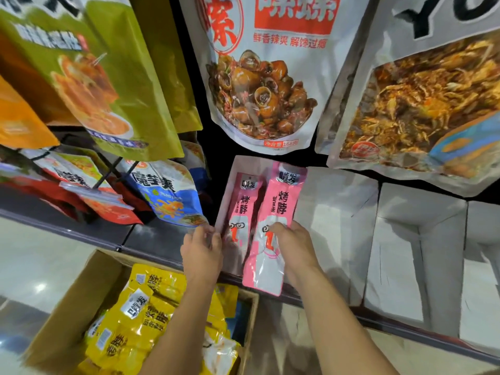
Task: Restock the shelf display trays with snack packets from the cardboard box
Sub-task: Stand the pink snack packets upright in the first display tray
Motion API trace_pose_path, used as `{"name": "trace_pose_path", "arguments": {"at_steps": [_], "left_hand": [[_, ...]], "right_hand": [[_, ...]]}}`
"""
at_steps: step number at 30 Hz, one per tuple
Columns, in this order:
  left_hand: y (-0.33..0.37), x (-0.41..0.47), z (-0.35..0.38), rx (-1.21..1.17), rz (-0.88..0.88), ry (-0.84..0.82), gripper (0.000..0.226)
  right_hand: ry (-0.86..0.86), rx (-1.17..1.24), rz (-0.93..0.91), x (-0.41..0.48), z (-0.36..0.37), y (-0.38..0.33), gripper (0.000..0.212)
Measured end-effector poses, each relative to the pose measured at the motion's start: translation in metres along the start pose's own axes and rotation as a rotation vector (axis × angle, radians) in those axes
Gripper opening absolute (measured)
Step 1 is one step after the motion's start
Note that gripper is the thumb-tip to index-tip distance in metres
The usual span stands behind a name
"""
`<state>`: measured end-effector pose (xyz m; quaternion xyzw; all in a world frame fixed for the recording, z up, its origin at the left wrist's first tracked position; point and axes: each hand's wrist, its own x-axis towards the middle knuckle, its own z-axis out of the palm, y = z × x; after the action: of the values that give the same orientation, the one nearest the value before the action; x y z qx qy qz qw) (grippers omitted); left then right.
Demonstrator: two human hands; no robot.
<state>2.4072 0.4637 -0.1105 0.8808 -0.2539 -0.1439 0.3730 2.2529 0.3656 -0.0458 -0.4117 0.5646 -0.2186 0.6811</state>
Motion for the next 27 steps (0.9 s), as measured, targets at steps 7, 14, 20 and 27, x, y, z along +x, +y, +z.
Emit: {"name": "trace_pose_path", "arguments": {"at_steps": [7,14,20,27], "left_hand": [[-0.023,0.008,-0.011,-0.476,-0.254,-0.221,0.015],[-0.024,0.014,-0.014,-0.542,-0.341,-0.332,0.014],[-0.025,0.017,-0.013,-0.504,-0.354,-0.303,0.012],[-0.022,0.017,-0.015,-0.407,-0.354,-0.286,0.013]], "right_hand": [[-0.003,-0.167,-0.051,0.023,0.045,0.010,0.050],[0.030,-0.330,-0.120,0.045,0.068,0.018,0.033],[0.075,-0.445,-0.141,0.039,0.076,0.023,0.043],[0.036,-0.531,-0.107,0.038,0.073,0.020,0.065]]}}
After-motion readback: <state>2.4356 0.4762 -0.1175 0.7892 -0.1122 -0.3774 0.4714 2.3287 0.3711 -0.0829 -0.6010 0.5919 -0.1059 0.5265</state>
